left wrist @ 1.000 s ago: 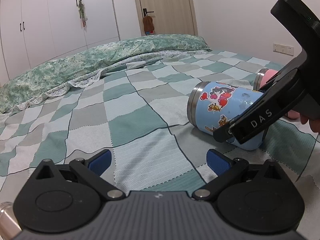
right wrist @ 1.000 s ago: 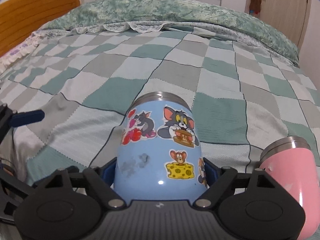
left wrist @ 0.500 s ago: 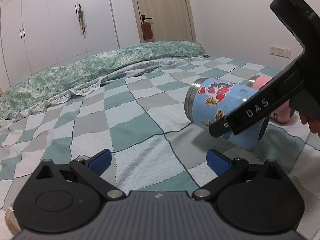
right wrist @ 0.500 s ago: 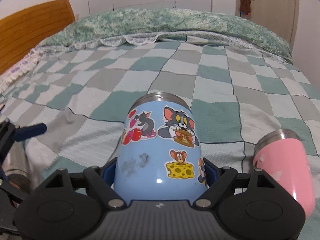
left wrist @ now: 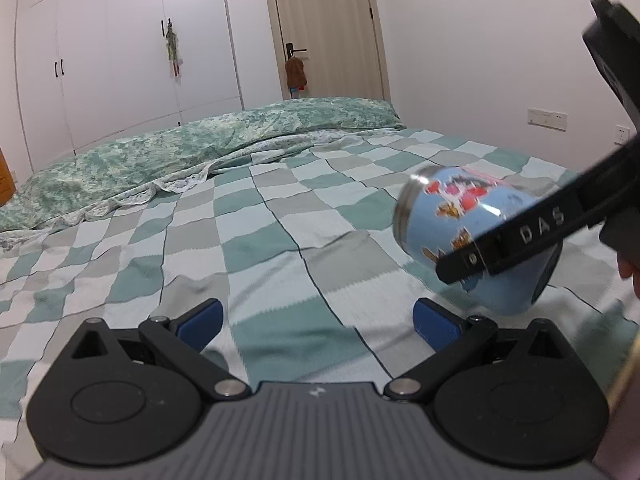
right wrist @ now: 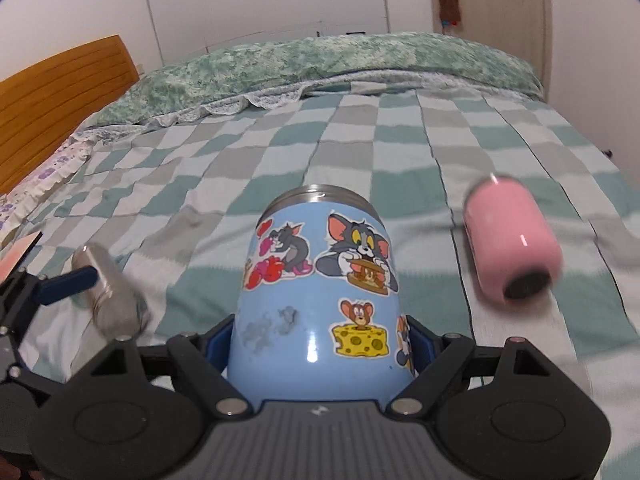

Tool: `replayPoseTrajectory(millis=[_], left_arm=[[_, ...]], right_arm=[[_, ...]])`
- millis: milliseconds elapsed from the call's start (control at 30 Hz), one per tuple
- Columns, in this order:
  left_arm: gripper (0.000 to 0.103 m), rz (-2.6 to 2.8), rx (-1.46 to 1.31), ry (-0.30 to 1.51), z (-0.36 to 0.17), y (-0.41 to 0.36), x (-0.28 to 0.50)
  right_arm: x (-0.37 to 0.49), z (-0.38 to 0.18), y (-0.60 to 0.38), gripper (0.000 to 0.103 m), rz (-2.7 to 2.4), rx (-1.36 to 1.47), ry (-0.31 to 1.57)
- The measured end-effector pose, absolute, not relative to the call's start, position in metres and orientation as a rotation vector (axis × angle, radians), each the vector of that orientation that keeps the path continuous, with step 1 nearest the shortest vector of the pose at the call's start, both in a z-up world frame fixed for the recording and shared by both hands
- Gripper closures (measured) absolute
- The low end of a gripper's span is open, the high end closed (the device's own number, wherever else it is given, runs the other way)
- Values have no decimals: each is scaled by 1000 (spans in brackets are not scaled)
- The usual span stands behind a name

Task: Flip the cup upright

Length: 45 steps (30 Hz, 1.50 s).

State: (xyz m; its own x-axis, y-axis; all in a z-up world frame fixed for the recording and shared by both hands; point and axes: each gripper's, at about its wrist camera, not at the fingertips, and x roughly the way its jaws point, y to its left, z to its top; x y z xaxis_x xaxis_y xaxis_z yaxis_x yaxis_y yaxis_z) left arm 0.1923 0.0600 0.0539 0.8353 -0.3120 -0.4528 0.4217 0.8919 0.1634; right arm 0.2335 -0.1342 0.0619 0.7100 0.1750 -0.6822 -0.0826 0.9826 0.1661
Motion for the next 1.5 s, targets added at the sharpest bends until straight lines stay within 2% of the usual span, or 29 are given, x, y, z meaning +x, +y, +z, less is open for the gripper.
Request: replayPoseTrajectory(millis=[233,600,833,933,1133,1500], left_arm=[[0,-350,246,448,54,66,153],[0,-248,211,468,53,73,120],[0,-186,202,465,60,71,102],[0,-170,194,464,64,67,95],[0,-166,214,465,75,40,92],[0,-179,215,559,86,-35,115]], right_arm=[[195,36,-136,20,102,140,815],[184,11,-128,19,51,114,824],[182,15,-127,17,98,82,815],[172,29,-140,0,166,113,777],[151,59,-180,0,227,109,665],[140,64,-266,0,268,-8,564]])
